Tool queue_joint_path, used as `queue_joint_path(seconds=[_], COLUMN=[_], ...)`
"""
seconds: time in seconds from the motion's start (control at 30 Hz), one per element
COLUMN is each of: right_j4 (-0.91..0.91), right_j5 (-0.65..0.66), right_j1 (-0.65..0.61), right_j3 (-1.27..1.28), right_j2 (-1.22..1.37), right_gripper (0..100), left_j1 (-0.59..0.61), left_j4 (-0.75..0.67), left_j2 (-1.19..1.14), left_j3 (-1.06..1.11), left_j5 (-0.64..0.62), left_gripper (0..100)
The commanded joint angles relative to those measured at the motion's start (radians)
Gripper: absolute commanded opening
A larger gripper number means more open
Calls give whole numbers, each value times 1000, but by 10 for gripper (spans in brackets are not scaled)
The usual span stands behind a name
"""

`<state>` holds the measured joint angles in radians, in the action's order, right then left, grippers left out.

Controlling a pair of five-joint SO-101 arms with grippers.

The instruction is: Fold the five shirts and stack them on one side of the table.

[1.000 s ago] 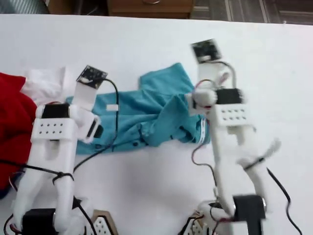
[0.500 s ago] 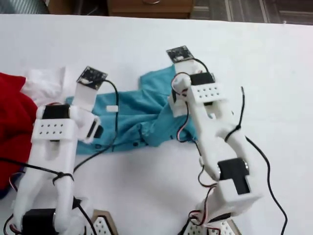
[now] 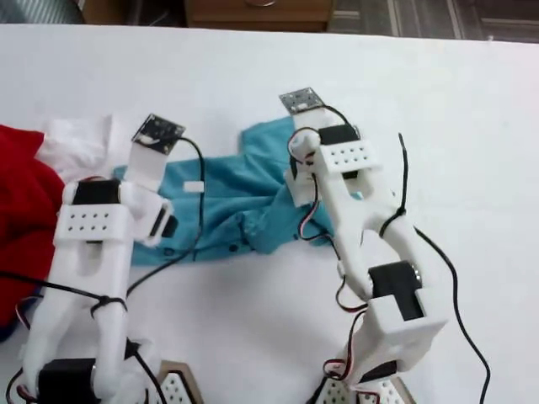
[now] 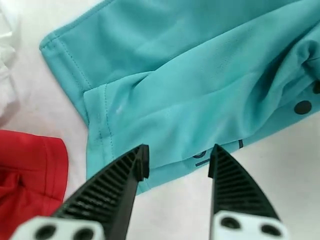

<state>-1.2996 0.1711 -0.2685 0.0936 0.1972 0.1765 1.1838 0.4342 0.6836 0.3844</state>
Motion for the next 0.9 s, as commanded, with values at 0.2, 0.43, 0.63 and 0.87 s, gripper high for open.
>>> queue_joint_path(seconds=[0.2,0.43,0.63,0.87], right_j4=[-136,-148,-84,-54], right_j5=[78,140,140,140], right_j1=[259,417,417,420], right_j3=[-37,-34,40,66], right_j2=[-426,-522,-504,-504], right_gripper=[19,19,19,19], left_j1=[2,-103,-292,-143], left_j4=[91,377,278,-74], left_j2=[29,21,20,20], left_j3=[-124,-381,-214,117], left_j5=[-2,6,86,288], left_gripper=[210,210,210,212])
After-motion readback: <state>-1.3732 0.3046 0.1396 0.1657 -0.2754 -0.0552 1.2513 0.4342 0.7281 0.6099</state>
